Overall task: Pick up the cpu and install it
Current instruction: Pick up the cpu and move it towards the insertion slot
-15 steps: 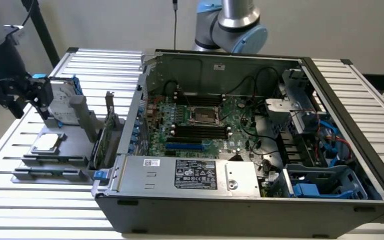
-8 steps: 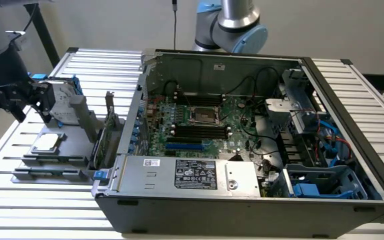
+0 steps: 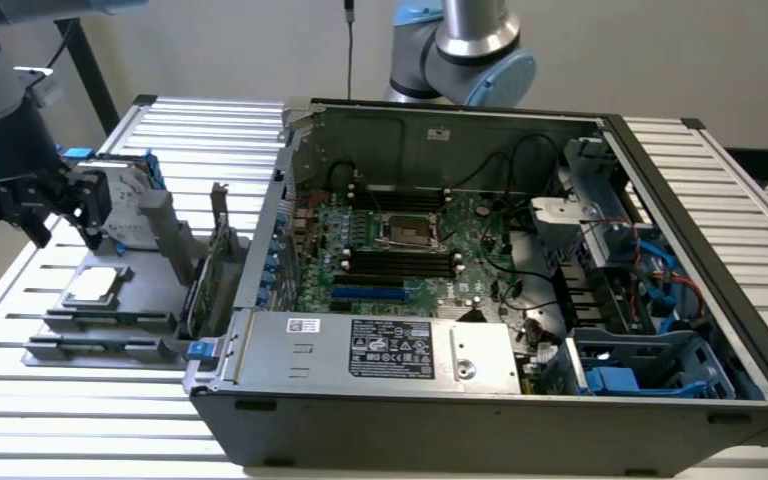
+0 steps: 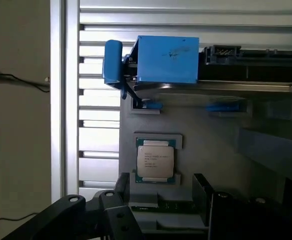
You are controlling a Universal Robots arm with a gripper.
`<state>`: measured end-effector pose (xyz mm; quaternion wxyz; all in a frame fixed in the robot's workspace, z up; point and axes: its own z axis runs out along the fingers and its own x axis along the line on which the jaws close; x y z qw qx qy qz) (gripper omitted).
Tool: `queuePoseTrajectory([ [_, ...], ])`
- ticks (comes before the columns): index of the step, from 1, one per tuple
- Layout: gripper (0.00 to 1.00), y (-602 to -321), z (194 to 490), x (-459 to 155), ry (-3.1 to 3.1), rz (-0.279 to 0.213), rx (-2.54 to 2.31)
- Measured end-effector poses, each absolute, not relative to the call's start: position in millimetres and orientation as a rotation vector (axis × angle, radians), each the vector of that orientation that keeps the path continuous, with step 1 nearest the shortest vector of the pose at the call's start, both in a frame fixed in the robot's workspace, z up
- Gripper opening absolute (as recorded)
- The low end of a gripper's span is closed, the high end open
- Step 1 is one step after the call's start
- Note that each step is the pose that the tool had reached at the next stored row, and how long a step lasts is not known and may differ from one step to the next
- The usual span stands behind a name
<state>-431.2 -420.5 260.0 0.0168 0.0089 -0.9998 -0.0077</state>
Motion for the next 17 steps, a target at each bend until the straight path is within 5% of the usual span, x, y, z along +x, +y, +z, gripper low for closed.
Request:
queuePoseTrajectory([
  [17,0.62,-424,230,-426,-3.102,-0.023,0.046],
])
